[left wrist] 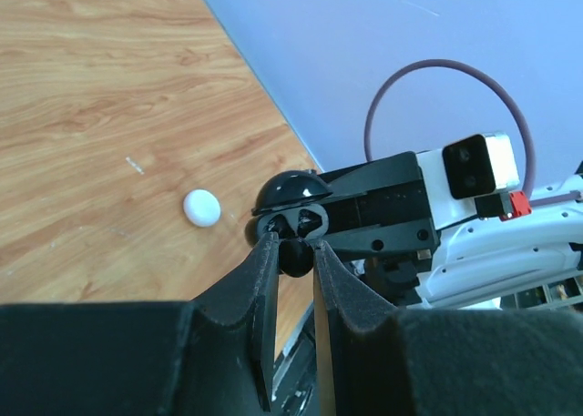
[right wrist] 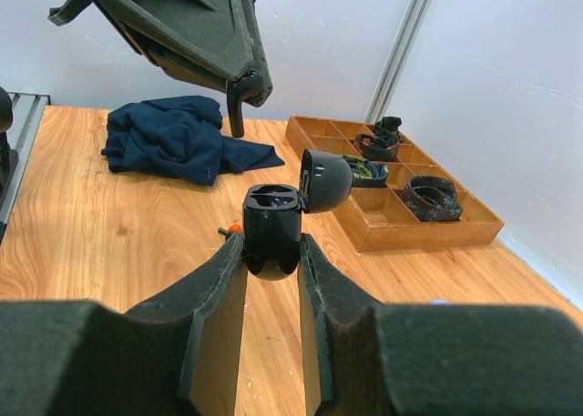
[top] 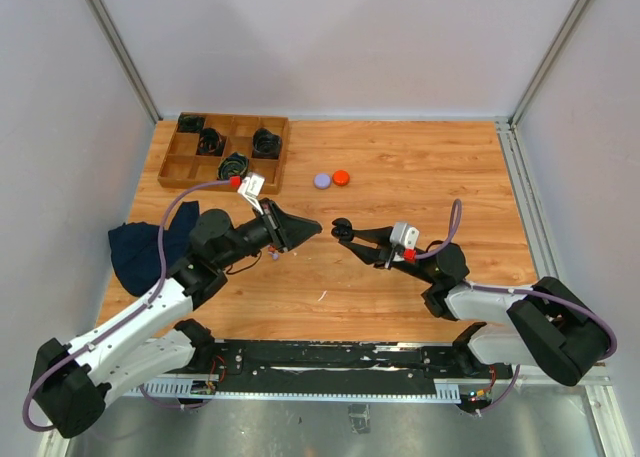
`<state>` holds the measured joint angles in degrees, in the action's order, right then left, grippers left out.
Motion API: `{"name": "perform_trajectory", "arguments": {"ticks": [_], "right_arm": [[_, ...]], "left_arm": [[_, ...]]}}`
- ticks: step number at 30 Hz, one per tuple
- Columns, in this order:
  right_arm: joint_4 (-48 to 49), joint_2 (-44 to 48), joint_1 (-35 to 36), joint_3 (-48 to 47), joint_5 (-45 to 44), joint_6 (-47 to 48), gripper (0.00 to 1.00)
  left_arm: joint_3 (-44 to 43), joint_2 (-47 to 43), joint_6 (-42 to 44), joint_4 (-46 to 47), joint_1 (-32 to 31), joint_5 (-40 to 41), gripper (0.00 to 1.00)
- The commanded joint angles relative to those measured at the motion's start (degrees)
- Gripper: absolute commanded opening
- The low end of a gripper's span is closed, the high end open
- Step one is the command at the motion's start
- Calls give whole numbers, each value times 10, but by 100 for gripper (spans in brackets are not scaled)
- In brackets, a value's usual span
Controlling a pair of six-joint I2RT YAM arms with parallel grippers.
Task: Insert the wireless bluetooth earbuds into the charging case
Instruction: Place the earbud in the charging case.
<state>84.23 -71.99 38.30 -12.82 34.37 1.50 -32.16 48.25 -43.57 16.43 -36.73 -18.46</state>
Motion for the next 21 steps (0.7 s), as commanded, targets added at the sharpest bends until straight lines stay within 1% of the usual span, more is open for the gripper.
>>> {"name": "perform_trajectory", "arguments": {"ticks": [1, 11, 21], "right_arm": [[42, 3, 8, -20, -1, -14, 4], [44, 5, 8, -28, 4, -28, 4], [44, 14, 9, -28, 9, -32, 4]], "left_arm": [[-21, 13, 0, 68, -28, 8, 9], [-34, 44, 3, 111, -68, 16, 9], [-40, 74, 3, 135, -84, 33, 8]]}}
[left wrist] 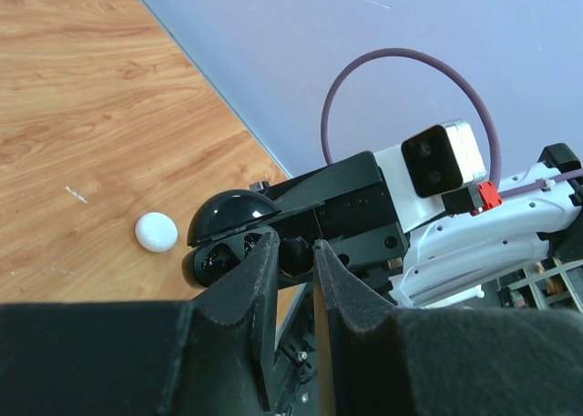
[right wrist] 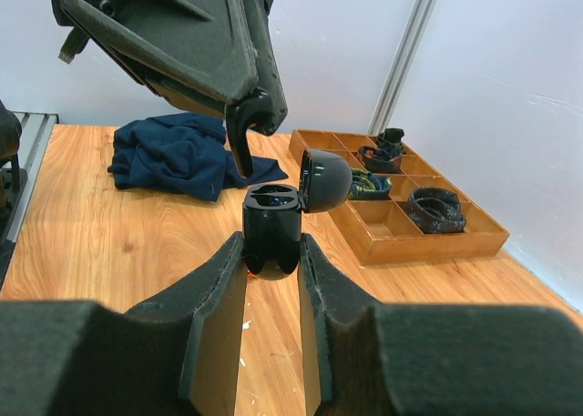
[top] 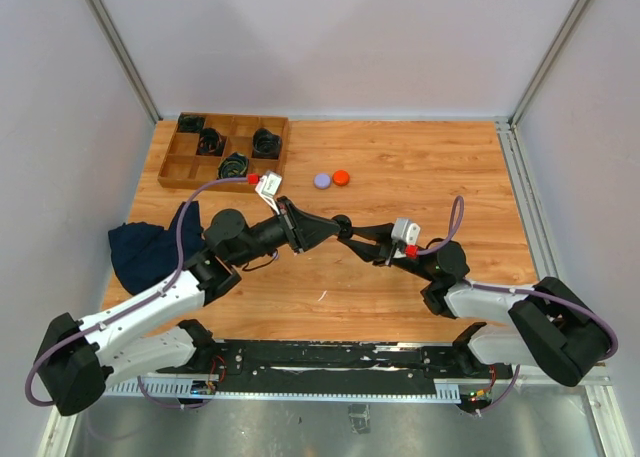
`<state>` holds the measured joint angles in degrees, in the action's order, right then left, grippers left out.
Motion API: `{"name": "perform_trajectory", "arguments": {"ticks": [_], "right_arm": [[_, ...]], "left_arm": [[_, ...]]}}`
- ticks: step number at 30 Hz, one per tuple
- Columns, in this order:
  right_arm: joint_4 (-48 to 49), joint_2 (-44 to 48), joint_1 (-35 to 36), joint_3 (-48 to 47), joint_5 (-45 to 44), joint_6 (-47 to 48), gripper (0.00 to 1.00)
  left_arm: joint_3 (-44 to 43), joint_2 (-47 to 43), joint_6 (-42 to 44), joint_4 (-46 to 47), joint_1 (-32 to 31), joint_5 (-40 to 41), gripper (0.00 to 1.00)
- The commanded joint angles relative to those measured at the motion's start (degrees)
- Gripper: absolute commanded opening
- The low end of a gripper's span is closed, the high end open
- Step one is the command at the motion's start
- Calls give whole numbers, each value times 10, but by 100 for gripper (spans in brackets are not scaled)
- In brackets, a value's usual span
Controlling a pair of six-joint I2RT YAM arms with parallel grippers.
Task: Insert the wireless bluetooth earbuds into the charging case
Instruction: Place the earbud in the charging case.
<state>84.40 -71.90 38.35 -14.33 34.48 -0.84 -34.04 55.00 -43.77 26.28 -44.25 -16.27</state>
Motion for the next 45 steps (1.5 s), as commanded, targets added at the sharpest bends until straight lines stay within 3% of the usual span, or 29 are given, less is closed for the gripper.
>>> {"name": "perform_trajectory", "arguments": {"ticks": [1, 45], "right_arm": [[42, 13, 8, -13, 8, -9, 4], [42, 30, 8, -11, 9, -11, 4]], "left_arm": [[-21, 9, 5, 39, -9, 13, 8], [13, 19, -42, 39, -15, 33, 7]]}}
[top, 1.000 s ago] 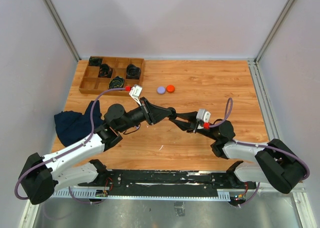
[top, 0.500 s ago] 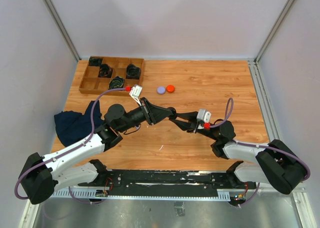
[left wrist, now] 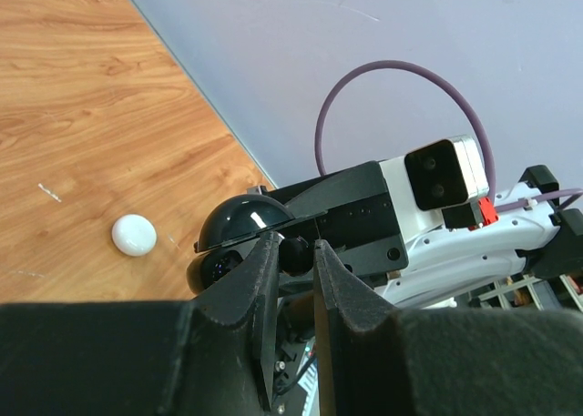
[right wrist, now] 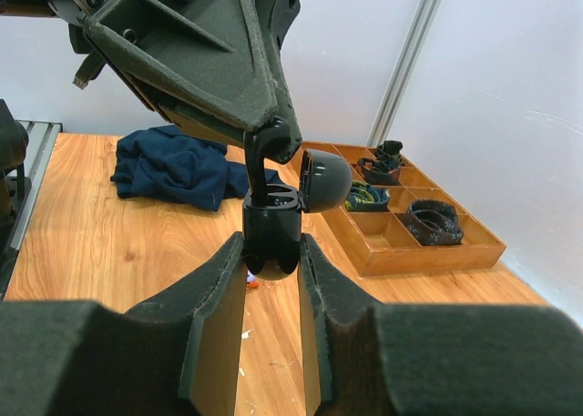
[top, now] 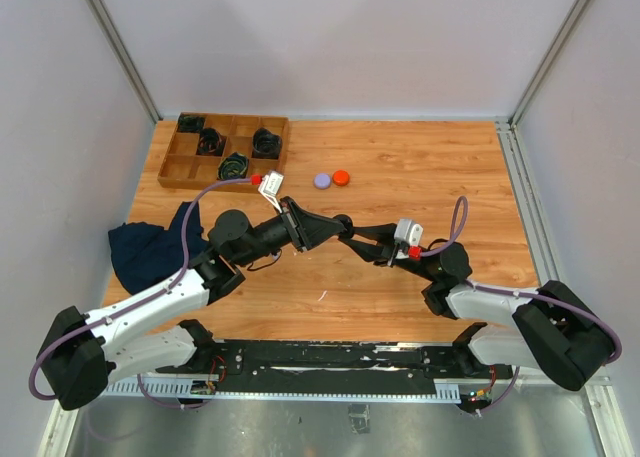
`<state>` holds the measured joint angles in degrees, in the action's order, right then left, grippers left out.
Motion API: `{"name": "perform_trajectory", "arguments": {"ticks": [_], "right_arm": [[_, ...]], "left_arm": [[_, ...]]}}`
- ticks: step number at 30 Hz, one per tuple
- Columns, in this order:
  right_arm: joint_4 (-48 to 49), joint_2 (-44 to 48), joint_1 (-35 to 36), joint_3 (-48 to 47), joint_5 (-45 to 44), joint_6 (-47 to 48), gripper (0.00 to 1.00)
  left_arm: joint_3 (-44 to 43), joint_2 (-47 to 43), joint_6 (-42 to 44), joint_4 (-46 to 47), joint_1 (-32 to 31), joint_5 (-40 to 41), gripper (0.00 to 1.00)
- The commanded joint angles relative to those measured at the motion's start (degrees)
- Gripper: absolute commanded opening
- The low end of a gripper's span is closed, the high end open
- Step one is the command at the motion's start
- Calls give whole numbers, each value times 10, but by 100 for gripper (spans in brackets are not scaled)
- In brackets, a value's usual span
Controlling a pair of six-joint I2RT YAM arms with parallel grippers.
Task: Insert the wireless bluetooth earbuds into the charging case
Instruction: Place the earbud in the charging case.
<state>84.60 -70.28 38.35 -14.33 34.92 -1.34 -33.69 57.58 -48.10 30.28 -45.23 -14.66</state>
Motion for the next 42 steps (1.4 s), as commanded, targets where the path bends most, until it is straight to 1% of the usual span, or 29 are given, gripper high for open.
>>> {"name": "perform_trajectory", "arguments": {"ticks": [1, 10, 18, 23, 31, 38, 42], "right_arm": [[40, 15, 9, -11, 5, -6, 4], [40, 17, 8, -9, 6, -10, 4], [40, 19, 8, -7, 6, -11, 4], [40, 23, 8, -4, 1, -12, 4], [40, 27, 8, -3, 2, -17, 4], [40, 27, 8, -4, 8, -17, 4], [41, 27, 8, -4, 10, -17, 5]], "left_arm": [[9, -6, 0, -4, -6, 19, 7], [-5, -3, 5, -58, -6, 63, 9], [-17, -3, 14, -99, -6, 78, 11], [-16, -13, 10, -114, -6, 98, 11], [-20, -12, 3, -131, -6, 107, 13], [-40, -12, 17, -172, -6, 126, 15], [-44, -16, 20, -180, -6, 133, 15]]}}
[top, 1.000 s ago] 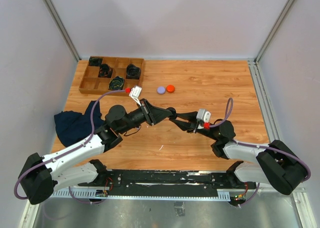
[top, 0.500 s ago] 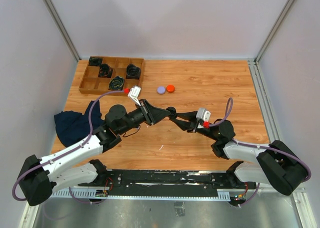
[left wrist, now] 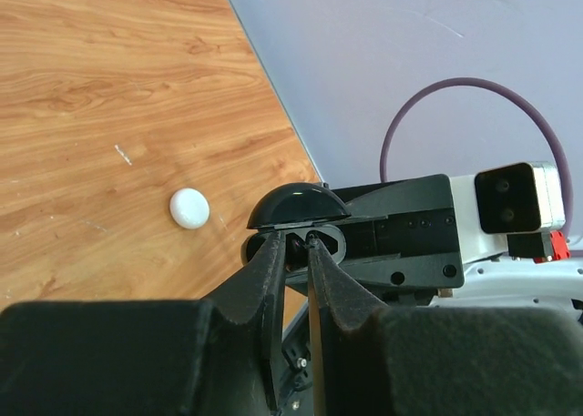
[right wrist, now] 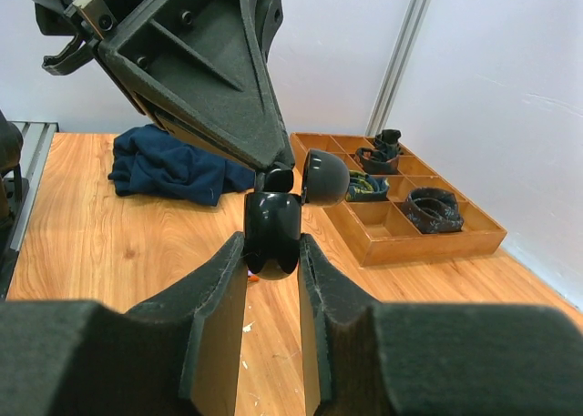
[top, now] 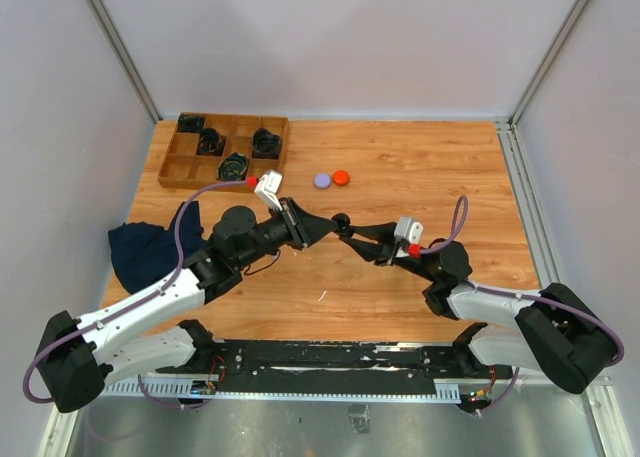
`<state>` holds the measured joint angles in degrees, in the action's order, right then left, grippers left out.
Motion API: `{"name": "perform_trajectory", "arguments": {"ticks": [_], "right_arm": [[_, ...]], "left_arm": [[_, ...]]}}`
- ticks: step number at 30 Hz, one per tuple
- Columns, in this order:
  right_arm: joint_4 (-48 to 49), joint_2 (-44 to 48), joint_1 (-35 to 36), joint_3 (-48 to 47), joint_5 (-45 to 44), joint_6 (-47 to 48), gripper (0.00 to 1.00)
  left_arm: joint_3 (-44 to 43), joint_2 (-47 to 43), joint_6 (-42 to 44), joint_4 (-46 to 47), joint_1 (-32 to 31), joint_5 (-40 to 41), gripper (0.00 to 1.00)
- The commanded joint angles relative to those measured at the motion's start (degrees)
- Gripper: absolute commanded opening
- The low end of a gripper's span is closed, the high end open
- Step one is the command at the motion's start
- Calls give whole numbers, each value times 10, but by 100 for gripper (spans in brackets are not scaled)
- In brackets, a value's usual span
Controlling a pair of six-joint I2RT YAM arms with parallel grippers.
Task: Insert the wireless bluetooth earbuds into the charging case
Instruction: Place the earbud in the charging case.
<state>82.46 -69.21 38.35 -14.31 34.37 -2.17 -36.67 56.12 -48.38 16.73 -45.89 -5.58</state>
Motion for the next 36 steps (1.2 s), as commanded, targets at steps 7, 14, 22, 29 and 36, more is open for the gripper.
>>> {"name": "perform_trajectory", "arguments": {"ticks": [7, 14, 22, 29, 36], "right_arm": [[62, 11, 8, -7, 22, -9, 4], [62, 5, 8, -7, 20, -8, 4], [61, 3, 8, -6, 12, -7, 4], [62, 1, 8, -9, 18, -12, 4], [62, -3, 8, -10, 27, -14, 4]], "left_arm": [[-35, 1, 36, -50, 1, 27, 17], [-50, 11, 40, -47, 1, -17, 21], [-41, -4, 52, -23, 1, -40, 28], [-51, 10, 63, -23, 1, -65, 31], [-62, 5, 100, -24, 1, -69, 31]]}}
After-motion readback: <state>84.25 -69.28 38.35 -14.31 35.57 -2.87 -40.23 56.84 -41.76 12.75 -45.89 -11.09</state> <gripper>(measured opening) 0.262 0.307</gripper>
